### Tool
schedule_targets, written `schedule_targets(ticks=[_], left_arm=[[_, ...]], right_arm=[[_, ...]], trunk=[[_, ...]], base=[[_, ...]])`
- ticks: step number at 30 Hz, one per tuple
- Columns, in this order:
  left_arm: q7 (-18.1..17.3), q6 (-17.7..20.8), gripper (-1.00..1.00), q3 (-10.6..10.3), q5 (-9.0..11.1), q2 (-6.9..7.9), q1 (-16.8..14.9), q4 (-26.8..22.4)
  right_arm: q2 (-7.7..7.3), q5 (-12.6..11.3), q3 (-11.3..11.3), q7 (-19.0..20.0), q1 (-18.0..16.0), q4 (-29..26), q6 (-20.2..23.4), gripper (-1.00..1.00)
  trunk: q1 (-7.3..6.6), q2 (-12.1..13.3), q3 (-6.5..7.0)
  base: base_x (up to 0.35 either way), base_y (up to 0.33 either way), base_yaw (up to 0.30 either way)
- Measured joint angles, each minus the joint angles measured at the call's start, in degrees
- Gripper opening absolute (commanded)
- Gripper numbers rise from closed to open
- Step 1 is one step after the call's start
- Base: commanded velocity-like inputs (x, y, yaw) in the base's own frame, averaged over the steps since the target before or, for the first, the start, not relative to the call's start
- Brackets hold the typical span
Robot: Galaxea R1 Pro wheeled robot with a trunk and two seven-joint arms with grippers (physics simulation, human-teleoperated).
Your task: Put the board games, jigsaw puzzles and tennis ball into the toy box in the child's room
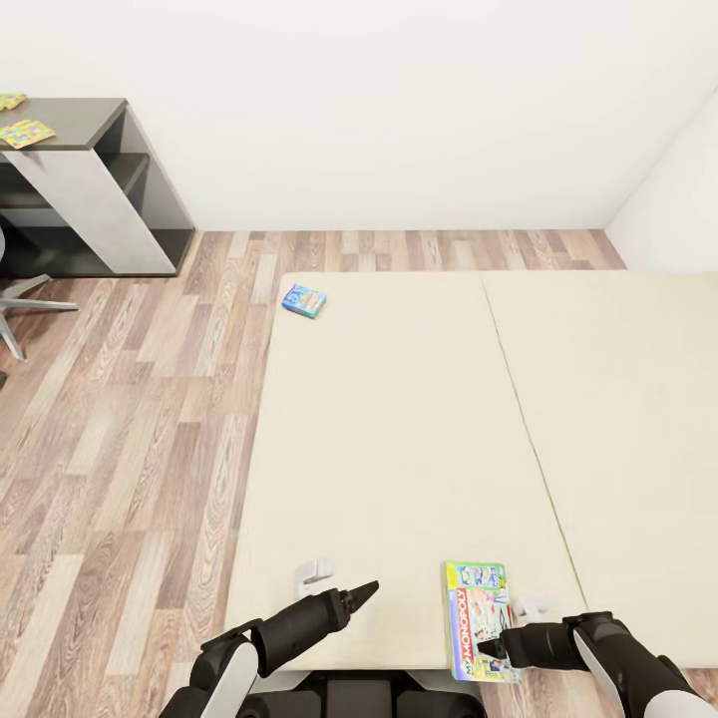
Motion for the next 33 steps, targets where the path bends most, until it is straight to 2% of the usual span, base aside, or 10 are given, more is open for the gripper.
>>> schedule_targets(ticks=[13,33], left_arm=[[0.01,0.01,1.00,-0.03,0.03,-0.01,0.00,-0.01],[0.01,0.03,1.00,-0.02,0.08,-0.01,0.00,-0.02]], right_arm=[[-0.04,-0.12,-0.07,0.00,0.00,-0.10,-0.05,1.00],[-0.05,-0.16,-0.02,0.00,-0.01,-0.10,-0.09,1.00]], trunk=[[0.00,0.00,0.00],[0.00,0.00,0.00]], base=[[0.000,0.052,0.000],[0.000,0.253,0.000]])
